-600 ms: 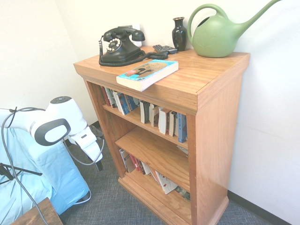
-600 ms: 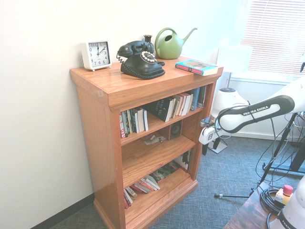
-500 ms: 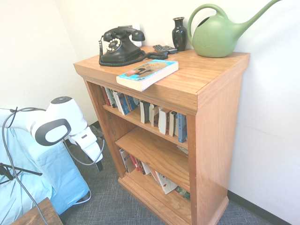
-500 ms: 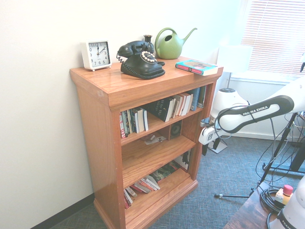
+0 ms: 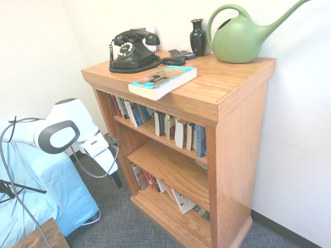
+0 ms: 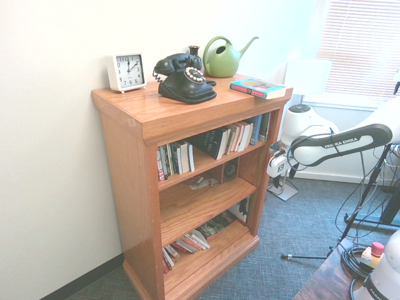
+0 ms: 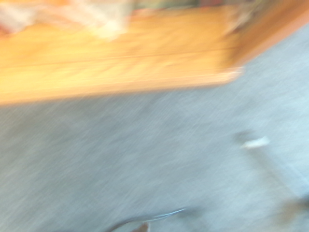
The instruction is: Organize the shelf
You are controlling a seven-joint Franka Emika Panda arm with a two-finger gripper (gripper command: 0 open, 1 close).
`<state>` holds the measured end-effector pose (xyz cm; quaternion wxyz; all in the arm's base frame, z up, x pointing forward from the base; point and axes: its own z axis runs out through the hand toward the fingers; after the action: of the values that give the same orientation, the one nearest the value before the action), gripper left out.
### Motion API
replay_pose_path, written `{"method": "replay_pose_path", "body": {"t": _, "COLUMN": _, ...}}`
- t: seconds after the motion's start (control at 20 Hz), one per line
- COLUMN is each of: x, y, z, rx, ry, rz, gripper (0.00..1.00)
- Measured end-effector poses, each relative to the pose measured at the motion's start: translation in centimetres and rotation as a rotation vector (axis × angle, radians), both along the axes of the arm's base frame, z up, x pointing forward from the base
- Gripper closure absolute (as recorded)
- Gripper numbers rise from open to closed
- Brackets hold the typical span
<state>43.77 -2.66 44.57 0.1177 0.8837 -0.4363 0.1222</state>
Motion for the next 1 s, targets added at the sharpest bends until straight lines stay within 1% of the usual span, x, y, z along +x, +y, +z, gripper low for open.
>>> {"method": "replay_pose_path", "body": {"t": 0.25, "x": -0.7, "y": -0.4, "z": 8.6, "rx": -0.272, "ry": -0.063, "rz": -0.036, "gripper": 0.00}}
{"method": "replay_pose_path", "body": {"t": 0.45, "x": -0.6, "y": -0.1, "z": 12.7, "rx": -0.498, "ry": -0.093, "rz": -0.068, "gripper": 0.00}}
{"method": "replay_pose_path", "body": {"t": 0.65, "x": 0.1, "y": 2.0, "z": 15.4, "rx": -0.705, "ry": -0.077, "rz": -0.099, "gripper": 0.00}}
{"method": "replay_pose_path", "body": {"t": 0.85, "x": 1.5, "y": 3.5, "z": 17.0, "rx": -0.837, "ry": -0.040, "rz": -0.118, "gripper": 0.00}}
{"method": "replay_pose_path", "body": {"t": 1.0, "x": 2.7, "y": 3.7, "z": 18.2, "rx": -0.904, "ry": -0.009, "rz": -0.123, "gripper": 0.00}}
